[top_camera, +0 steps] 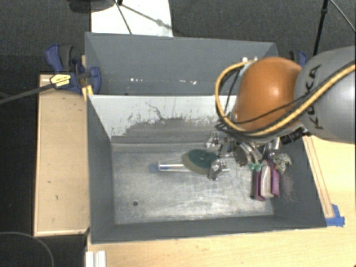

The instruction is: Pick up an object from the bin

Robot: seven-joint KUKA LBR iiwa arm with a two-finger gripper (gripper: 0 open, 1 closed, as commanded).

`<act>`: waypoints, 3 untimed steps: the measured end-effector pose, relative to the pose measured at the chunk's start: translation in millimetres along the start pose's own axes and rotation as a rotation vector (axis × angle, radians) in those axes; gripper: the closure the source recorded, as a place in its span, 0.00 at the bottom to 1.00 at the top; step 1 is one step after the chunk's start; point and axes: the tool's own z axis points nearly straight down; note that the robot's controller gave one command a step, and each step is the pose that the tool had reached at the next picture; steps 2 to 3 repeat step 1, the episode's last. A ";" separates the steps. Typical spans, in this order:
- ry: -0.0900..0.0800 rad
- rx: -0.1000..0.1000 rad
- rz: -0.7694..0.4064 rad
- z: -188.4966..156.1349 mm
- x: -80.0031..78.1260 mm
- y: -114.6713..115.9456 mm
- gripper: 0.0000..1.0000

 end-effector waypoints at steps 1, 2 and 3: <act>-0.002 -0.003 -0.281 -97.7 -26.0 91.3 1.00; -0.002 -0.003 -0.281 -97.7 -26.0 91.3 1.00; -0.002 -0.003 -0.281 -97.7 -26.0 91.3 1.00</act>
Offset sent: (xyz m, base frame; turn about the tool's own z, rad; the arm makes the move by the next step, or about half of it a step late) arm 0.0176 0.0898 0.0946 -0.2783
